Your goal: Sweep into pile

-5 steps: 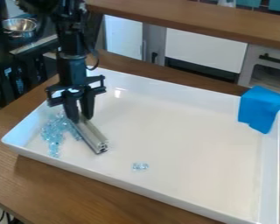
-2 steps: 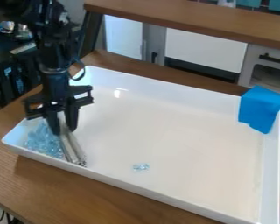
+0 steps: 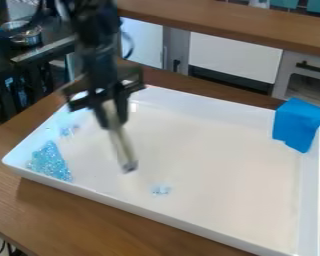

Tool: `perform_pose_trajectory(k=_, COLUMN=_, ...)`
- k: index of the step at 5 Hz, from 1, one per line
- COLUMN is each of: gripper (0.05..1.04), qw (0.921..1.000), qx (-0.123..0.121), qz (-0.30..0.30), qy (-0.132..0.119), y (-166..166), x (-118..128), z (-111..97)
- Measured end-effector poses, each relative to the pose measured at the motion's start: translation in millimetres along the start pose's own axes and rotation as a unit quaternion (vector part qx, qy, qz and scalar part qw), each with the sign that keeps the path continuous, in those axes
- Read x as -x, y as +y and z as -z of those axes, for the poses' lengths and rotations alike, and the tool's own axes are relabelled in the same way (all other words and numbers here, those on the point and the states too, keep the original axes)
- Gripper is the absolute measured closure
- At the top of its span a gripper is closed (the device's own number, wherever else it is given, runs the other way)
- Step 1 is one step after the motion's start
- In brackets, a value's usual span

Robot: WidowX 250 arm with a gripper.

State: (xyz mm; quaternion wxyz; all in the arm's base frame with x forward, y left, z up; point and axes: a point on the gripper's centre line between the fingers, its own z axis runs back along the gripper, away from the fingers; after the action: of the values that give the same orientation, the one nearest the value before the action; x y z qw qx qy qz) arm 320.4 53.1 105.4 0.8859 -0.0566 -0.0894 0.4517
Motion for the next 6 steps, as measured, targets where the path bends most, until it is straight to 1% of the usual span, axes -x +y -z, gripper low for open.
perform_pose_trajectory(k=1, gripper=0.771, qw=0.9994, qx=-0.001, qz=0.027, qy=0.022, y=-46.5, x=10.1, z=-1.4)
perform_pose_trajectory(k=2, gripper=0.771, qw=0.9979, qx=-0.020, qz=0.052, qy=0.034, y=-77.0, x=26.8, z=13.3)
perform_pose_trajectory(k=3, gripper=0.771, qw=0.9917, qx=-0.024, qz=0.126, qy=0.008, y=-93.9, x=48.1, z=26.4)
perform_pose_trajectory(k=4, gripper=0.771, qw=0.9856, qx=-0.031, qz=0.166, qy=0.009, y=-90.5, x=59.9, z=36.3)
perform_pose_trajectory(k=5, gripper=0.771, qw=0.9798, qx=-0.046, qz=0.193, qy=0.024, y=-71.5, x=69.4, z=50.2)
perform_pose_trajectory(k=6, gripper=0.771, qw=0.9776, qx=-0.037, qz=0.206, qy=0.021, y=-61.7, x=67.0, z=43.1)
